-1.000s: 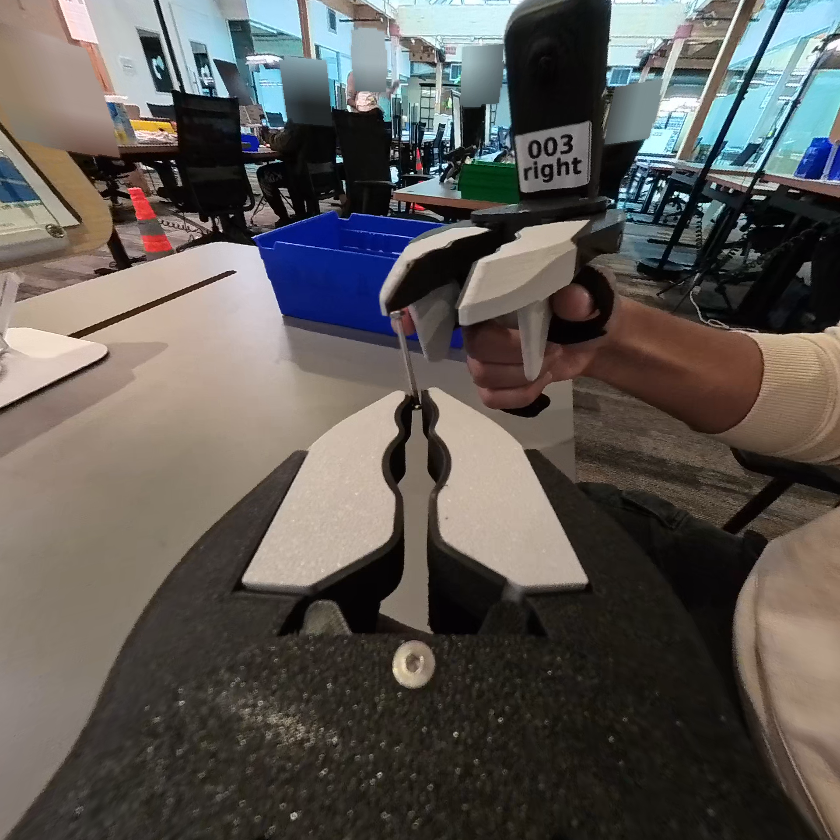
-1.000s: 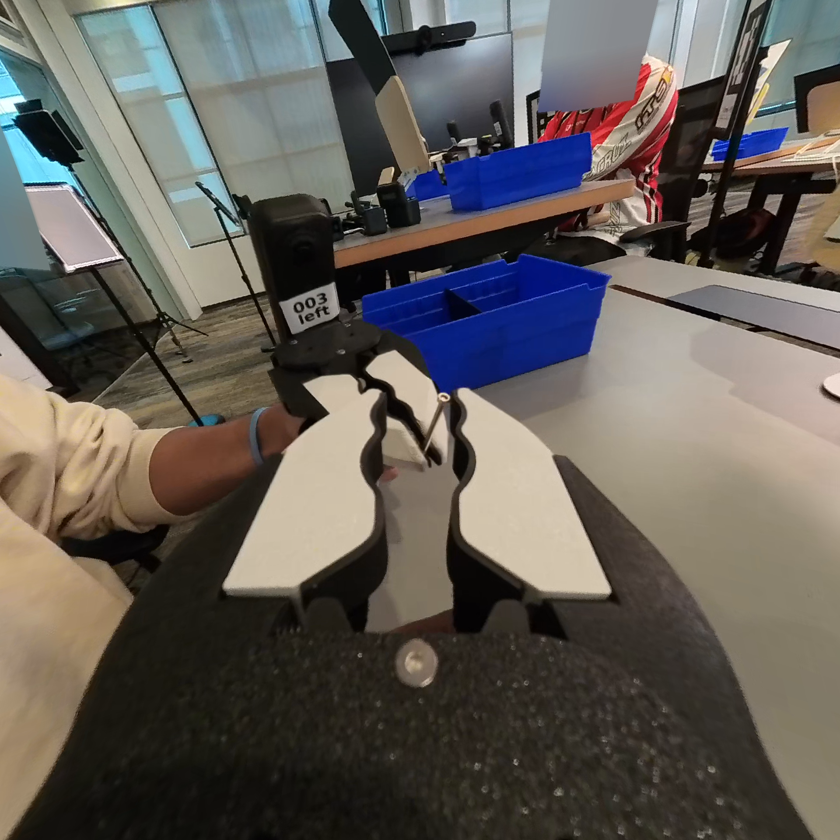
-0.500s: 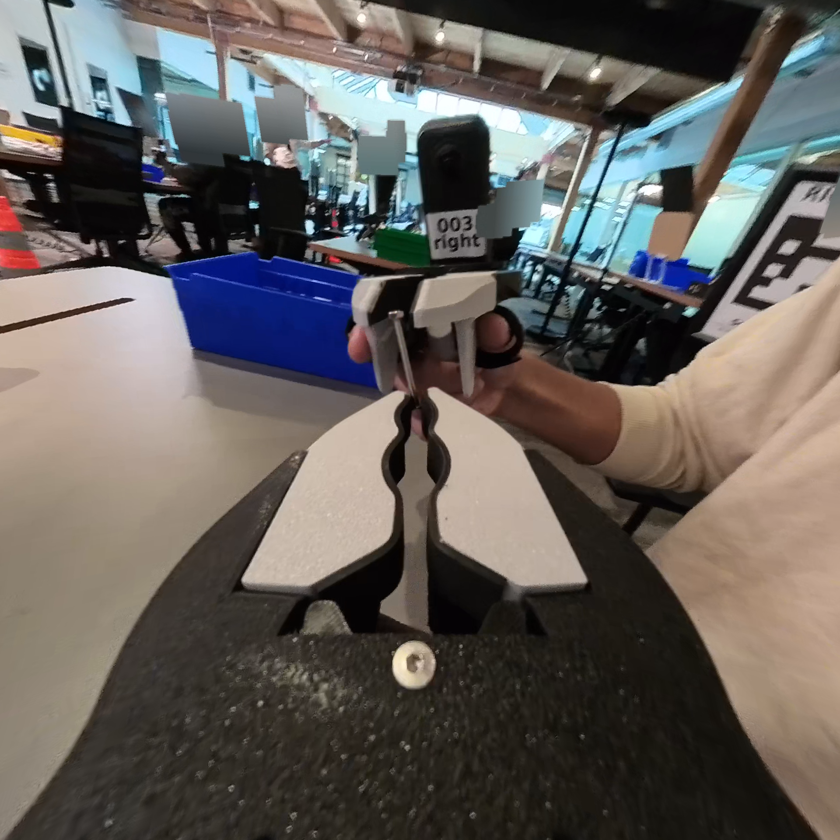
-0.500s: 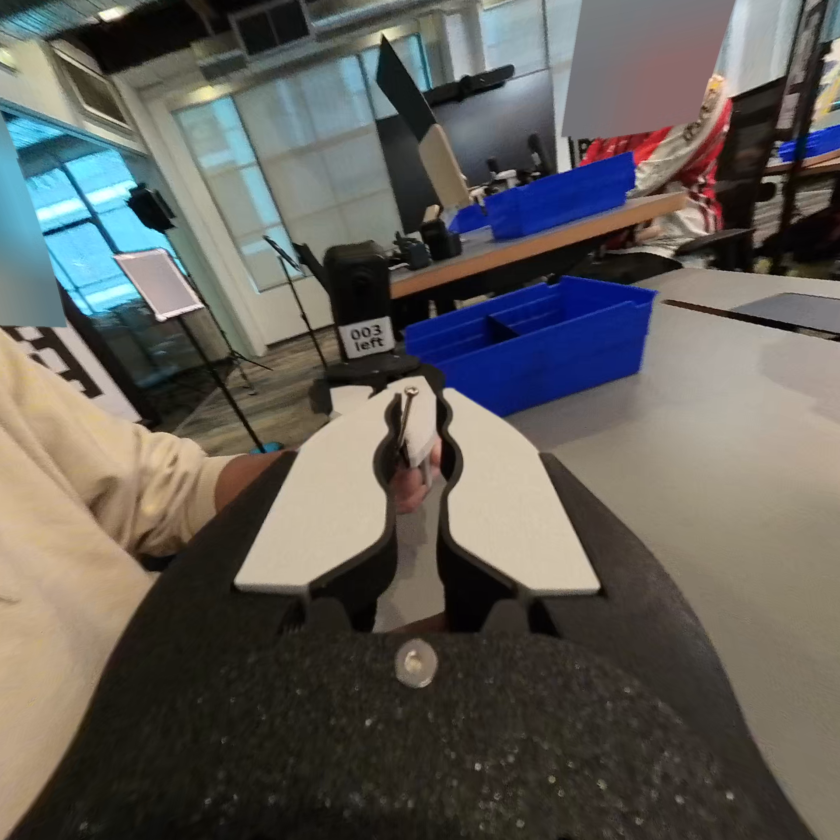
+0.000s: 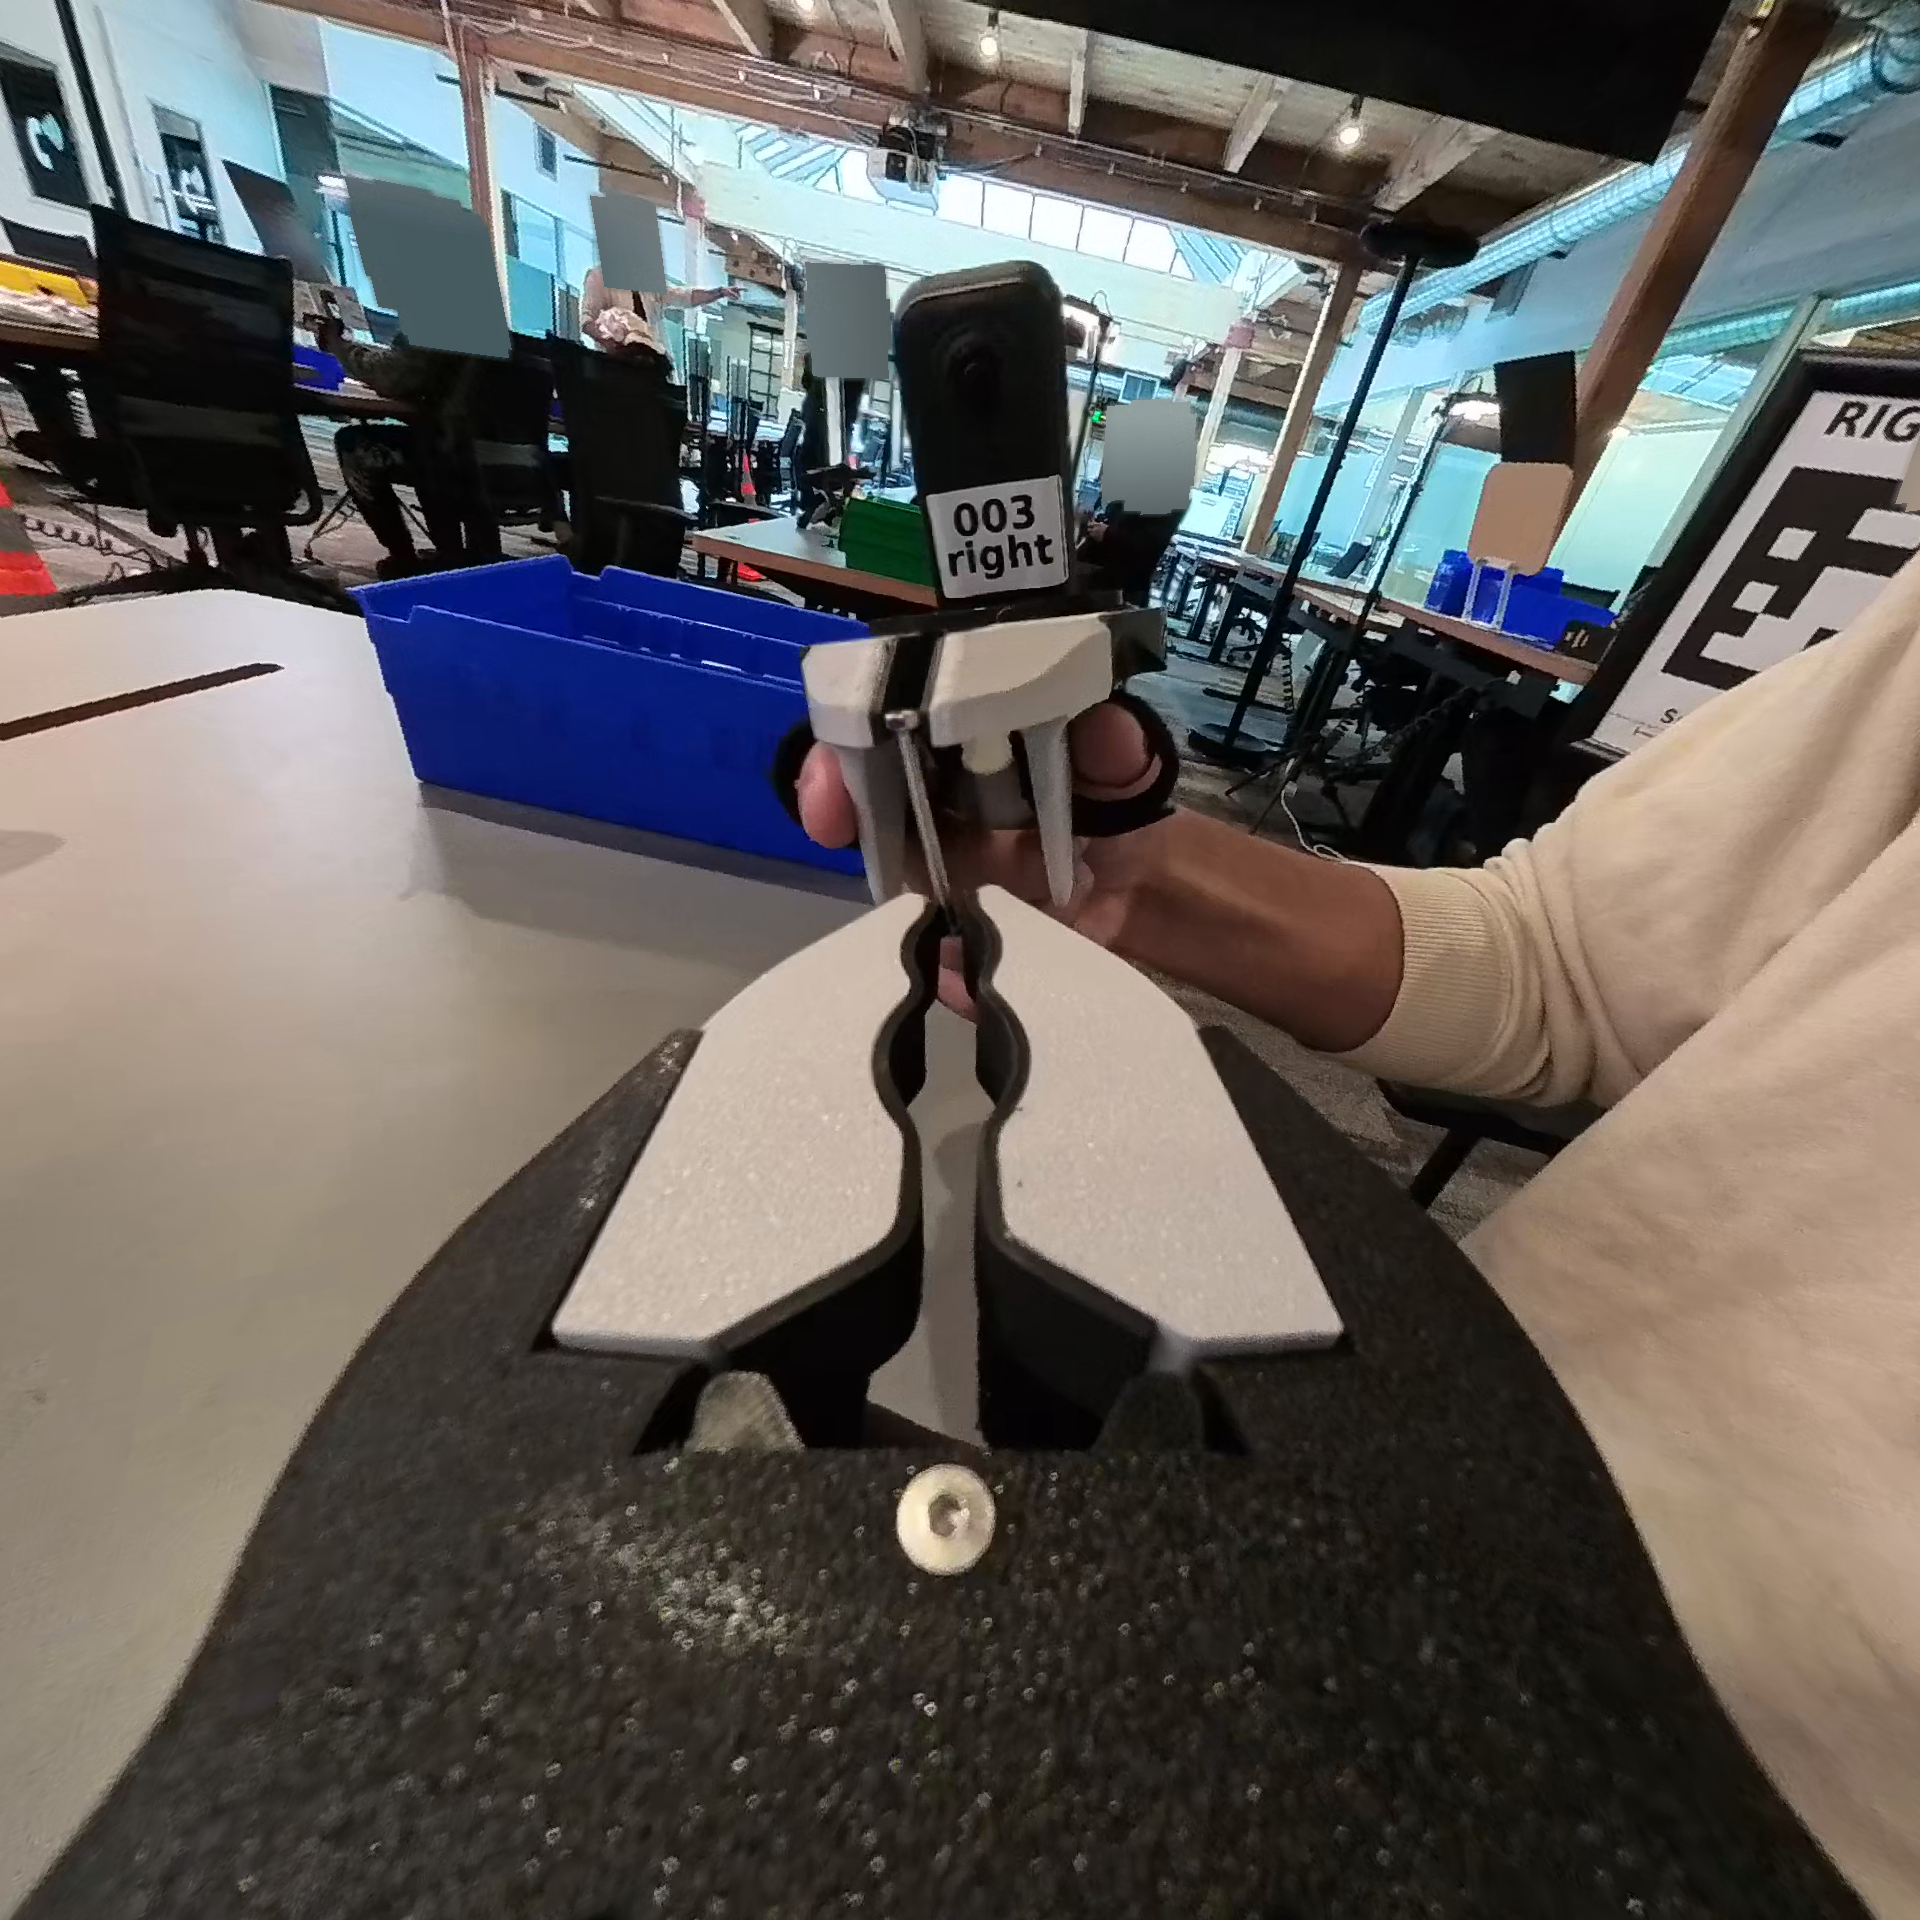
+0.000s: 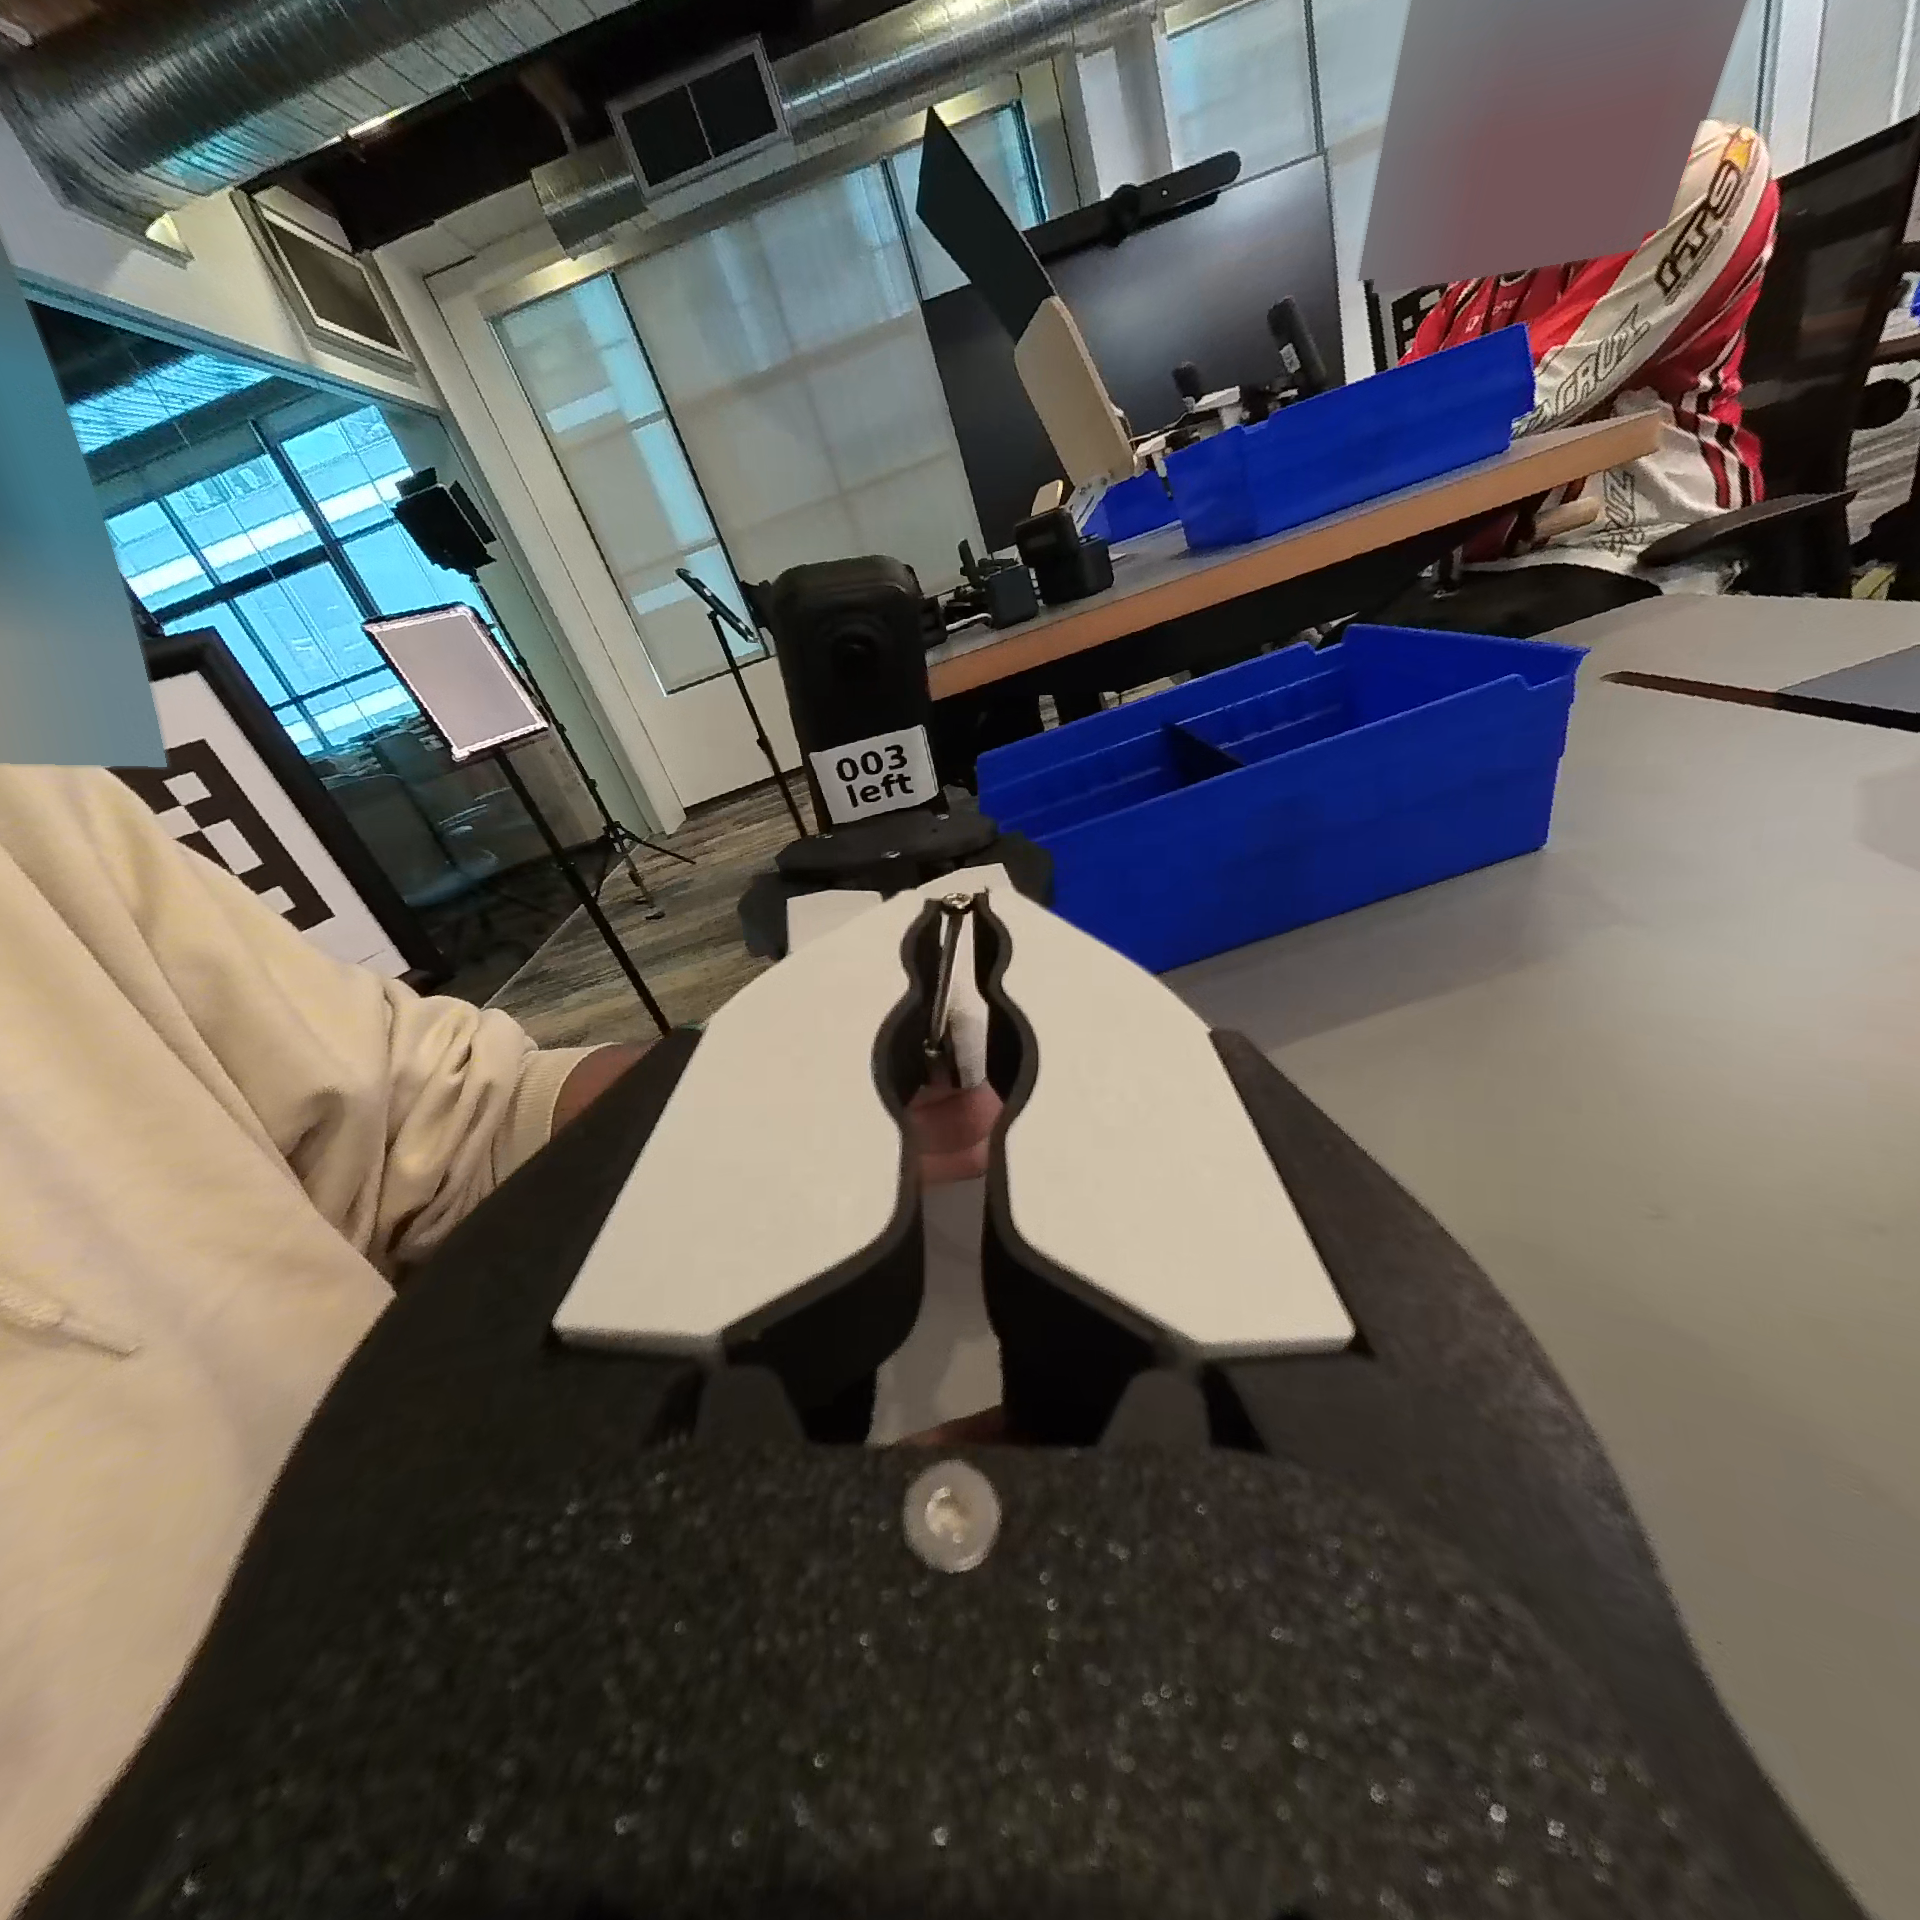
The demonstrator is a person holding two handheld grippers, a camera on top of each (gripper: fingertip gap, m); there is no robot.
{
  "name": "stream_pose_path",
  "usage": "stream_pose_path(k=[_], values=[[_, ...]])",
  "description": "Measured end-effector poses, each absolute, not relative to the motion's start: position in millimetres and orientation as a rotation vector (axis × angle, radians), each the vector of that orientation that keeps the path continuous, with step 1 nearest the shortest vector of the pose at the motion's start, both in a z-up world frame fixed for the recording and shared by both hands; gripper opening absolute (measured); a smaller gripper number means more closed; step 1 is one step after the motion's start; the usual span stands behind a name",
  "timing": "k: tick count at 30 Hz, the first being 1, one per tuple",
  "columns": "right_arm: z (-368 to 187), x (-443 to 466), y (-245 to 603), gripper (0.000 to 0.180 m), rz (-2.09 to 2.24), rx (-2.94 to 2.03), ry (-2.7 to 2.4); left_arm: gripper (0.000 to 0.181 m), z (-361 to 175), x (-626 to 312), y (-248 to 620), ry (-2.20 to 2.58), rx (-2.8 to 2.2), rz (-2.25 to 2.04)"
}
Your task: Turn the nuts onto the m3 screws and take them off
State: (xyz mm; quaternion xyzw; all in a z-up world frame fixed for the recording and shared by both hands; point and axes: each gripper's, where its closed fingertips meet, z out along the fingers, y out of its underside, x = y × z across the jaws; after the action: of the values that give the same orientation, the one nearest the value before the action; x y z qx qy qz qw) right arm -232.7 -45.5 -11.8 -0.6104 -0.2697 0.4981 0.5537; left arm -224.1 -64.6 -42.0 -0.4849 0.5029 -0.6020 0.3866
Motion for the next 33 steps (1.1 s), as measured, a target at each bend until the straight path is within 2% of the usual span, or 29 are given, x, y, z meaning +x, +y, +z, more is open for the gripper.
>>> stream_pose_path(k=[6, 13, 17, 26, 30, 33], values=[[-10, -235, -56, 0.005, 1.244, -1.417, -0.728, 0.003, -38, -229, -77, 1.319, -1.198, -1.657], [7, -236, -76, 0.005, 1.535, -1.289, -0.867, 0.003, -23, -236, -101, 1.409, -1.093, -1.898], [16, -232, -72, 0.005, 1.58, -1.242, -0.879, 0.004, -24, -233, -105, 1.466, -1.095, -1.867], [2, -220, -41, 0.005, 1.163, -1.391, -0.62, 0.004, -43, -225, -51, 1.28, -1.243, -1.372], [-7, -220, -38, 0.005, 0.928, -1.455, -0.524, 0.004, -37, -224, -53, 1.265, -1.217, -1.352], [-6, -224, -45, 0.005, 0.921, -1.434, -0.498, 0.004, -35, -224, -55, 1.272, -1.209, -1.36]])
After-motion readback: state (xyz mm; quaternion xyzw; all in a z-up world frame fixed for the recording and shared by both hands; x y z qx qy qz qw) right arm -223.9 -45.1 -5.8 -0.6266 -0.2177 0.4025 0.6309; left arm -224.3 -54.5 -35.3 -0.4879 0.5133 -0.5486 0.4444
